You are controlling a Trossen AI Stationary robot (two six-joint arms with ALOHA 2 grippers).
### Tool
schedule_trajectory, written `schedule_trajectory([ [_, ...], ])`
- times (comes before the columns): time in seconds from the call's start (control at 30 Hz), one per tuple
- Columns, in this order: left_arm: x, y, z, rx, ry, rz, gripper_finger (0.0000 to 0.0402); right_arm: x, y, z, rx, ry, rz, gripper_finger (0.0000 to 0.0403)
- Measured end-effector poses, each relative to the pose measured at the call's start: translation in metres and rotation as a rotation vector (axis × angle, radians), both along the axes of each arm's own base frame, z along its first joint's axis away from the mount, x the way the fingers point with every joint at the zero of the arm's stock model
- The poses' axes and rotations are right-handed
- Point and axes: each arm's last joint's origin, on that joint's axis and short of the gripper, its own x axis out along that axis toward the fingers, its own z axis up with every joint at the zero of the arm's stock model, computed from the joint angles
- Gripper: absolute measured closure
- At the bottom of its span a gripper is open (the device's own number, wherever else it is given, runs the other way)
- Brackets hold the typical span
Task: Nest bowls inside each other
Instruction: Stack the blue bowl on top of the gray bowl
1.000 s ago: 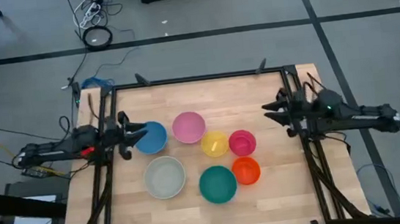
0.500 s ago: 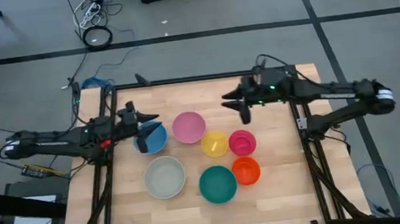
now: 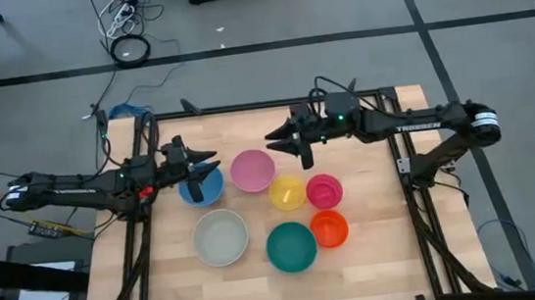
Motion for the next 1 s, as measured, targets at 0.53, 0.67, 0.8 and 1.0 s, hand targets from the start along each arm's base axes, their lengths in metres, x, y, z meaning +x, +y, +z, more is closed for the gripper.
schedule_trajectory([
  [0.53,-0.007,0.003,-0.002,-0.046,0.289,0.109,0.0254,0.037,-0.009,-0.046,0.087,0.06,-0.041,0.0259],
  [0.67,-0.011,0.004,0.01,-0.091,0.407,0.162,0.0254,0.044,-0.009,-0.047,-0.055,0.226,-0.203,0.0252],
  [0.8,-0.014,0.007,0.015,-0.114,0.501,0.213,0.0254,0.045,-0.006,-0.034,-0.187,0.387,-0.392,0.0233],
  [1.0,-0.013,0.014,0.01,-0.202,0.578,0.293,0.0252,0.037,-0.012,-0.019,-0.093,0.552,-0.523,0.0196],
])
